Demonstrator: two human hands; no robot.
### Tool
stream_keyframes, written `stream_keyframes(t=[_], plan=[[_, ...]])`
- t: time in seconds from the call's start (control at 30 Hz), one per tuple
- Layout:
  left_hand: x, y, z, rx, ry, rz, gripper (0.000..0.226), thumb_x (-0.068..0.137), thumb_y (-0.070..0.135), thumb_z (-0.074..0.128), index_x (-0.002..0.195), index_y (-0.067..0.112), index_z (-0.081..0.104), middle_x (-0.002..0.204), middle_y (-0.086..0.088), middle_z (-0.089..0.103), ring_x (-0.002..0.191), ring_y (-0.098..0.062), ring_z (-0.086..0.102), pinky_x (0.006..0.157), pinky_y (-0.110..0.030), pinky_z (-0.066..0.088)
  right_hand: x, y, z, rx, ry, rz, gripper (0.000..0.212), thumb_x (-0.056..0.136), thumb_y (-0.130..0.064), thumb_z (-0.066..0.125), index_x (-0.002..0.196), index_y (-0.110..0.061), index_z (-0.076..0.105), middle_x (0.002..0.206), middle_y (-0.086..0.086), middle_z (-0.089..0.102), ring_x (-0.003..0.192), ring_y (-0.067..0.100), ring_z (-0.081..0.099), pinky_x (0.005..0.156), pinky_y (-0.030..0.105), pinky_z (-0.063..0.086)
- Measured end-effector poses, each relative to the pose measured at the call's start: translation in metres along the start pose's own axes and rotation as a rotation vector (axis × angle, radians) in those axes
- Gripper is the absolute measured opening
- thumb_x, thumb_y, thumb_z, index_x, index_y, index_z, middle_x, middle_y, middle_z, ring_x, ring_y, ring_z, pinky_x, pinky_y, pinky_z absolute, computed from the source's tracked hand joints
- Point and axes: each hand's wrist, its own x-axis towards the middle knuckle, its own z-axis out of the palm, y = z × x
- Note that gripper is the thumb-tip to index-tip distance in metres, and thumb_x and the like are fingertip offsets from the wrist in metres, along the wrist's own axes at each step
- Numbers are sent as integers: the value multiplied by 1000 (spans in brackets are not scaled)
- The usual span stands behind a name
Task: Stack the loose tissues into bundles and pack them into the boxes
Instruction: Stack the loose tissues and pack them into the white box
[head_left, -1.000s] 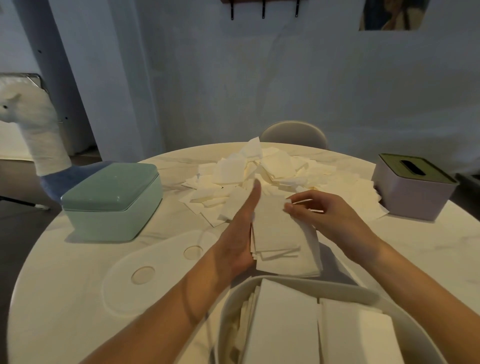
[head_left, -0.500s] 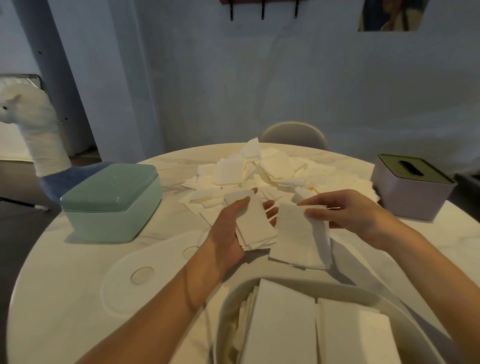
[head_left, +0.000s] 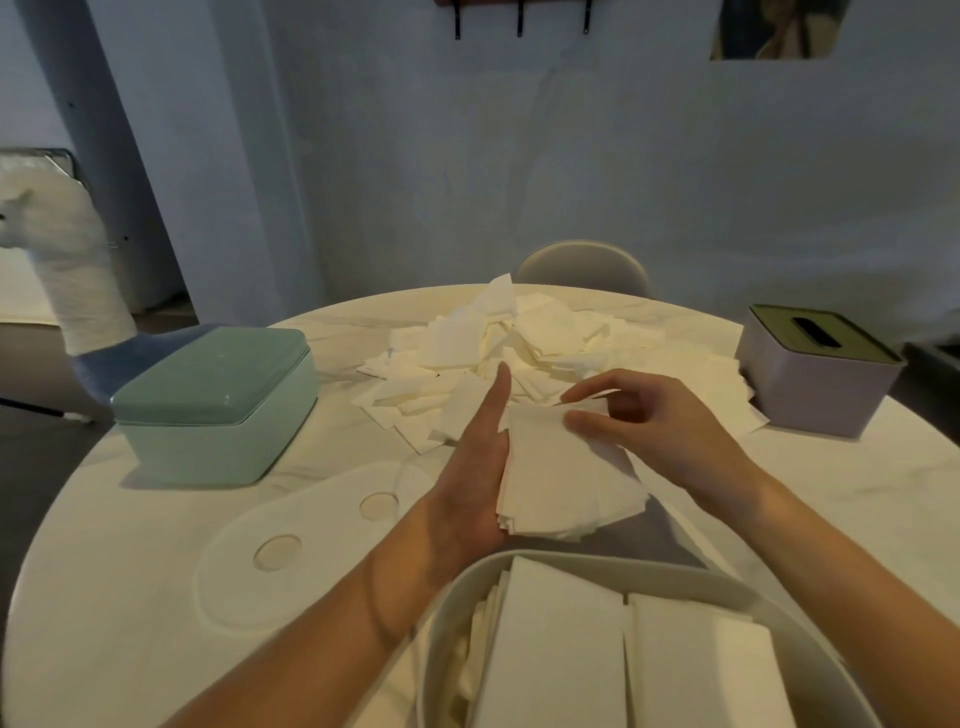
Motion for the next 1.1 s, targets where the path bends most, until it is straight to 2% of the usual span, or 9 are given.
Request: stream_keyframes(t=[0.13, 0.27, 0.33, 0.5, 0.57, 0.73, 0.83, 0.97, 1.1], plan=[[-8, -2, 1, 80, -49, -82, 33, 98, 32, 62, 127, 15, 60, 97, -14, 76, 90, -29, 75, 74, -38, 64, 2, 3, -7, -90, -133, 50, 24, 85, -45, 75, 109, -40, 74, 109, -24, 69, 94, -1, 66, 70, 6, 50], [-5, -3, -5, 16, -29, -51, 37, 104, 24, 58, 139, 12, 58, 127, -20, 70, 118, -40, 67, 101, -53, 54, 7, 7, -17, 0, -123, 152, 22, 86, -35, 76, 109, -35, 77, 105, -11, 72, 91, 12, 67, 67, 13, 53], [-2, -5, -7, -12, -14, -24, 38, 105, 25, 55, 141, 12, 57, 136, -21, 64, 127, -41, 61, 110, -58, 46, 9, 11, -20, 17, -84, 191, 25, 86, -34, 76, 110, -29, 77, 106, -9, 73, 91, 15, 67, 67, 14, 53], [5, -4, -17, -49, 15, 28, 41, 102, 24, 60, 142, 19, 58, 135, -20, 66, 122, -42, 64, 95, -56, 57, 11, 15, -32, 107, 105, 231, 23, 93, -29, 69, 112, -16, 74, 103, -2, 74, 96, 20, 69, 82, 26, 55], [5, -4, -21, -56, 41, 63, 40, 97, 26, 66, 137, 23, 62, 126, -18, 69, 109, -37, 71, 89, -56, 59, 12, 10, -37, 279, 94, 227, 23, 92, -27, 68, 111, -15, 74, 105, -1, 77, 97, 19, 71, 88, 31, 57], [6, 1, -17, -56, 58, 60, 51, 91, 48, 67, 131, 17, 62, 105, -12, 70, 94, -27, 69, 82, -41, 57, 10, -8, -32, 668, -59, 206, 28, 82, -24, 71, 108, -14, 73, 98, -1, 77, 88, 15, 75, 70, 23, 59], [10, 0, -16, -54, -10, -29, 55, 104, 57, 46, 143, 20, 53, 116, -13, 66, 105, -29, 63, 89, -45, 54, 4, -6, -16, 432, -182, 132, 26, 84, -29, 71, 107, -18, 74, 94, -7, 75, 85, 9, 71, 71, 18, 55], [4, -1, -10, -84, -86, -132, 65, 97, 74, 40, 132, 23, 59, 113, -13, 68, 102, -29, 66, 82, -43, 61, 0, 3, -6, 84, -194, 64, 20, 89, -35, 74, 106, -26, 76, 97, -11, 76, 91, 8, 70, 81, 18, 54], [1, 0, -5, 5, -101, -91, 78, 89, 85, 33, 138, 28, 54, 128, -16, 60, 114, -33, 62, 94, -45, 56, 1, 13, 1, -38, -149, 44, 17, 88, -36, 77, 103, -27, 76, 91, -16, 75, 84, 5, 70, 69, 11, 52]])
